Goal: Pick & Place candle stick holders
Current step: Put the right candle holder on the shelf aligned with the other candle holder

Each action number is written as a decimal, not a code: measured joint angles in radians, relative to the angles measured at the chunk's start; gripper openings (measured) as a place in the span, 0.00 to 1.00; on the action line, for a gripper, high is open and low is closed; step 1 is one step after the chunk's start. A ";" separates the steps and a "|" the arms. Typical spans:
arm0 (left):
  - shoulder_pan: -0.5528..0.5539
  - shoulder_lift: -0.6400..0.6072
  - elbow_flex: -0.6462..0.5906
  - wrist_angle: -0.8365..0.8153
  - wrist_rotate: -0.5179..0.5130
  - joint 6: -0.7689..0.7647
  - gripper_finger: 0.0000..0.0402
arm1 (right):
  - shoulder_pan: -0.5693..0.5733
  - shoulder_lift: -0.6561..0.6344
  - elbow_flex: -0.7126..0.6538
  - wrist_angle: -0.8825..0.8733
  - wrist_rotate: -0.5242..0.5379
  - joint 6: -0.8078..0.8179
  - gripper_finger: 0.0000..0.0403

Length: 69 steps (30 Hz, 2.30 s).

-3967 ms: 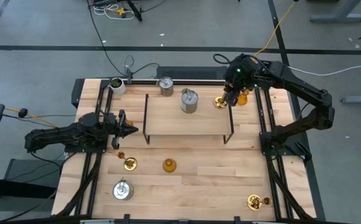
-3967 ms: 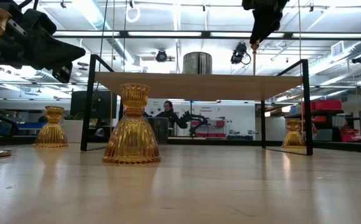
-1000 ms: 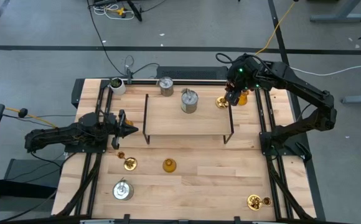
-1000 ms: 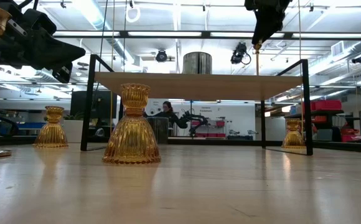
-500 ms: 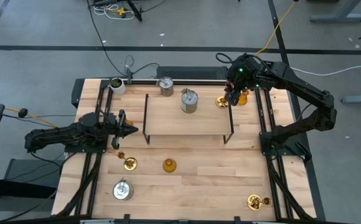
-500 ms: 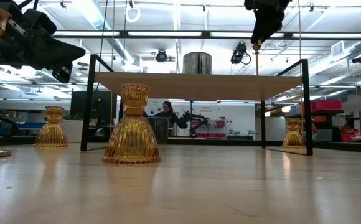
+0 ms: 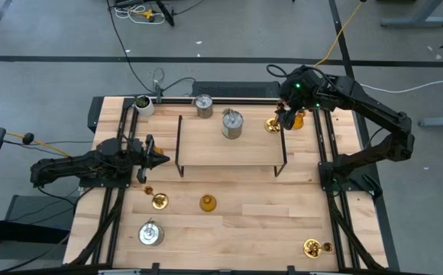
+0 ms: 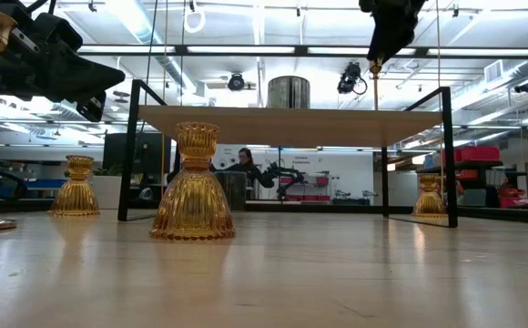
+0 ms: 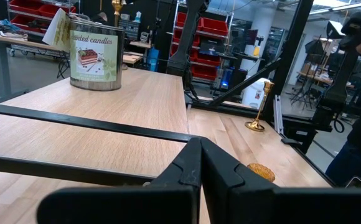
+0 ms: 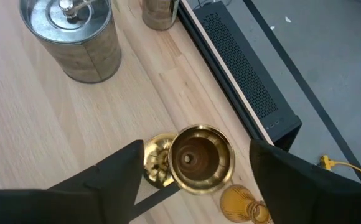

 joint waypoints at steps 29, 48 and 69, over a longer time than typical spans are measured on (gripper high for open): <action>0.000 0.000 0.000 0.000 0.000 0.000 0.02 | -0.056 -0.129 0.000 -0.152 0.004 0.059 0.88; 0.000 0.000 0.000 0.000 0.000 0.000 0.02 | -0.223 -0.133 -0.204 -0.135 0.038 0.100 0.88; 0.000 0.000 0.000 0.000 0.000 0.000 0.02 | -0.393 -0.133 -0.393 0.014 0.038 0.102 0.88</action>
